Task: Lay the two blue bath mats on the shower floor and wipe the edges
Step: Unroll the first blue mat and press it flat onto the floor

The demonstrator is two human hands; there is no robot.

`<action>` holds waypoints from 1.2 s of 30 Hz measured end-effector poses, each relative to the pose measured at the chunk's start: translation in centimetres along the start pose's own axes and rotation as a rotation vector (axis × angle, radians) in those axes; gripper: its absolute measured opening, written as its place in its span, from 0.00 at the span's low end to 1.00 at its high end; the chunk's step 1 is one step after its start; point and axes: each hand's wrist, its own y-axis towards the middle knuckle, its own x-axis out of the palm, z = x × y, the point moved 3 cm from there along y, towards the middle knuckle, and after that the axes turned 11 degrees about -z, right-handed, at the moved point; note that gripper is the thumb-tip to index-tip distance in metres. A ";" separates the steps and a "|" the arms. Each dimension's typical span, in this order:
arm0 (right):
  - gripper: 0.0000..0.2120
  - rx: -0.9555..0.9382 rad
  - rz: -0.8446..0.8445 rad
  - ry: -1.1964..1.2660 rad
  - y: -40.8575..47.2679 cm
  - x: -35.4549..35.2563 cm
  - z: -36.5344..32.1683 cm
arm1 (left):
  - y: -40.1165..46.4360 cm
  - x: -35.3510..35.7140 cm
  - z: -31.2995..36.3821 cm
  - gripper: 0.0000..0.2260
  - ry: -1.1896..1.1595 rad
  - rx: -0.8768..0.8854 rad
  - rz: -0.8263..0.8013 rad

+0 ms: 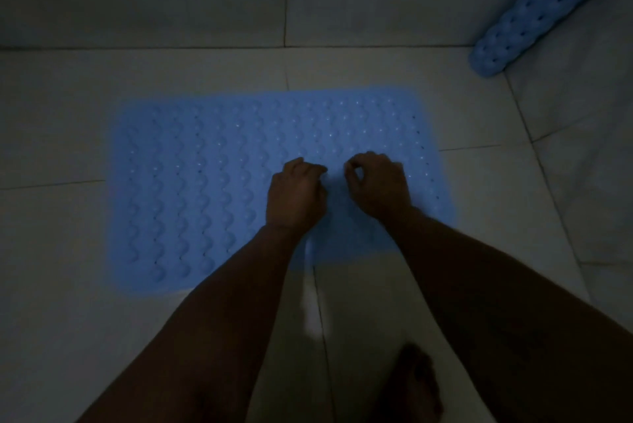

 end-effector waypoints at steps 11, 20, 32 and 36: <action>0.39 -0.023 -0.144 -0.150 -5.2 11.2 -8.2 | -5.1 -2.0 -7.7 0.21 0.130 -0.088 0.077; 0.41 0.024 -0.316 -0.136 -4.8 10.5 -8.8 | -6.2 -3.2 -9.4 0.21 0.176 -0.080 0.110; 0.21 -0.074 -0.108 0.041 3.0 1.4 -9.1 | -6.8 1.6 -7.5 0.28 0.261 -0.006 -0.109; 0.20 -0.125 -0.121 0.031 2.9 3.0 -9.3 | -7.2 2.9 -8.9 0.33 0.320 0.071 -0.083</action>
